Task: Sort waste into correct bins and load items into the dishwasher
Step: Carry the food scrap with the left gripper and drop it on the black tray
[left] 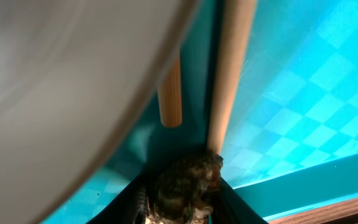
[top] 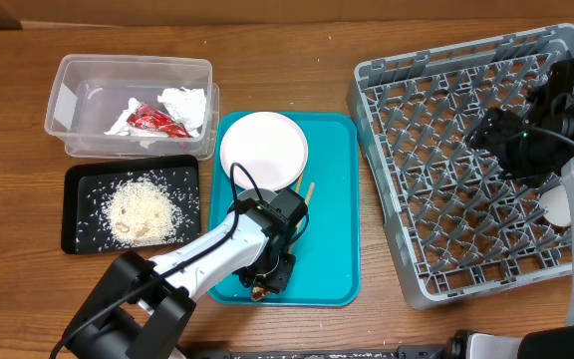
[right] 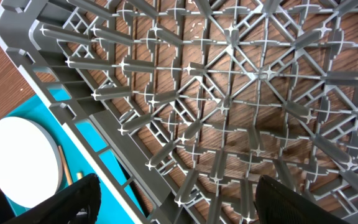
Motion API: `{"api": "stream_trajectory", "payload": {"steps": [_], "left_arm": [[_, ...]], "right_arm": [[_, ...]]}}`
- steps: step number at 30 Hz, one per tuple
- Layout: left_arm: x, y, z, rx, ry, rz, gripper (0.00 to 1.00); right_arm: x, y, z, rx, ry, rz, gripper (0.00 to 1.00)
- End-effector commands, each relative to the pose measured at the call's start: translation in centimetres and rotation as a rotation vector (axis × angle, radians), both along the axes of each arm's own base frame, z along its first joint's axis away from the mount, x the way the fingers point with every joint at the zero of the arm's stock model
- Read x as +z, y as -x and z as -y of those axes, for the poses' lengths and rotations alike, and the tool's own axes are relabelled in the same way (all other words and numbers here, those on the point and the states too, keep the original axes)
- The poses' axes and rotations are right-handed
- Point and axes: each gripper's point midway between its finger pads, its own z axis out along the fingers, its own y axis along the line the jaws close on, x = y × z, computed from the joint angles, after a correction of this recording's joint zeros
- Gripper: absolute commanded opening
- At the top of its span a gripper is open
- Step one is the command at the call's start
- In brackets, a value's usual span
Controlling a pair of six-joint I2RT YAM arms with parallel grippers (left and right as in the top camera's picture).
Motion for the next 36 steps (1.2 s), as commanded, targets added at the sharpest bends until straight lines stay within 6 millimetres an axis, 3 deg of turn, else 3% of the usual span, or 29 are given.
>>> {"api": "stream_trajectory", "payload": {"steps": [1, 12, 18, 23, 29, 36], "left_arm": [[-0.1, 0.2, 0.5, 0.010, 0.009, -0.018, 0.29], [3.3, -3.2, 0.1, -0.005, -0.075, 0.106, 0.24], [7.5, -6.5, 0.2, 0.022, -0.077, 0.249, 0.14], [10.5, -9.0, -1.4, 0.123, -0.047, 0.334, 0.13], [12.5, -11.9, -7.0, 0.346, -0.045, 0.394, 0.05], [12.7, -14.3, -16.1, 0.667, -0.098, 0.413, 0.04]], "right_arm": [[0.2, -0.1, -0.2, 0.013, 0.000, 0.010, 0.82], [0.1, -0.1, -0.2, 0.013, -0.001, 0.010, 0.82], [0.1, 0.0, -0.2, 0.030, 0.005, 0.007, 0.82], [0.1, 0.1, -0.2, 0.030, 0.005, 0.005, 0.82], [0.1, 0.1, -0.2, 0.030, 0.005, 0.005, 0.82], [0.1, 0.1, -0.2, 0.030, 0.005, 0.005, 0.82]]}}
